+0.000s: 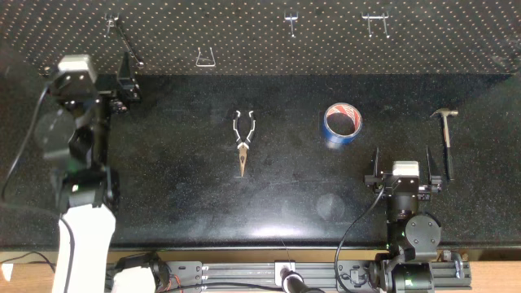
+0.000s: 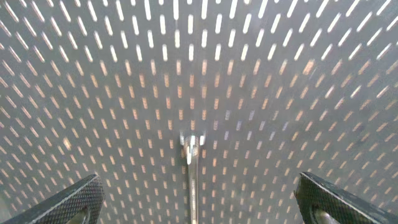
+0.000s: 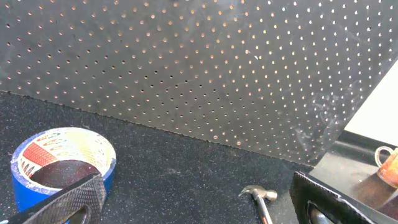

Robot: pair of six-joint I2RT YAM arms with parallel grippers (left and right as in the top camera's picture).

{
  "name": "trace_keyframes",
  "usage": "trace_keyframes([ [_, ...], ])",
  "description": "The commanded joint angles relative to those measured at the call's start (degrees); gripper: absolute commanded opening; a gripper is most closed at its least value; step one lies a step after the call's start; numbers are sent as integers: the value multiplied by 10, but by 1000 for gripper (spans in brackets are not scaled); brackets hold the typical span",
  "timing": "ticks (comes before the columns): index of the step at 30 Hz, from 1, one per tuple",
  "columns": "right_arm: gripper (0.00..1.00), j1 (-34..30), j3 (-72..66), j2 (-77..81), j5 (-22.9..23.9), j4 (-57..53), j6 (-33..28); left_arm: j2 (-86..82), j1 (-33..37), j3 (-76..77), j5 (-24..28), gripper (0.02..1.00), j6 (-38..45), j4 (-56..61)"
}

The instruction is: Place Tools Onto Pegboard

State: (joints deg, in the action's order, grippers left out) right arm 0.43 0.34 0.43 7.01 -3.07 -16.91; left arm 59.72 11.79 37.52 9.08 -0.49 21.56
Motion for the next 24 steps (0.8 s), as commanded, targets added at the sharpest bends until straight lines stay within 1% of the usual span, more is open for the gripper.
trace_keyframes([
  [1, 976, -2, -1, -2, 11, -5, -6, -60, -2, -6, -53, 993, 5, 2],
  [4, 976, -2, -1, -2, 11, -5, -5, -61, -2, -6, -64, 996, 5, 2],
  [7, 976, -2, -1, -2, 11, -5, -6, -60, -3, -6, -8, 996, -39, -32],
  [8, 976, -2, -1, -2, 11, -5, -6, -60, -3, -6, -9, 996, -59, -48],
  [10, 976, -2, -1, -2, 11, -5, -6, -65, -3, -6, -9, 996, -131, -113],
  [12, 976, -2, -1, -2, 11, -5, -6, -86, -3, -5, -9, 996, -169, -200],
  [13, 976, -2, -1, -2, 11, -5, -6, -100, -3, -5, -9, 996, -171, -247],
  [14, 976, -2, -1, -2, 11, -5, -6, -128, -3, -5, -9, 993, -170, -332],
  [15, 976, -2, -1, -2, 11, -5, -6, -143, -3, -6, -9, 996, -170, -368],
  [19, 976, -2, -1, -2, 11, -5, -6, -177, -2, -6, -2, 996, -166, -405],
  [21, 976, -2, -1, -2, 11, -5, -6, -180, -24, -6, -1, 996, -172, -405],
  [22, 976, -2, -1, -2, 11, -5, -6, -177, -44, -5, -17, 996, -186, -402],
  [24, 976, -2, -1, -2, 11, -5, -6, -162, -109, -5, -85, 996, -220, -403],
])
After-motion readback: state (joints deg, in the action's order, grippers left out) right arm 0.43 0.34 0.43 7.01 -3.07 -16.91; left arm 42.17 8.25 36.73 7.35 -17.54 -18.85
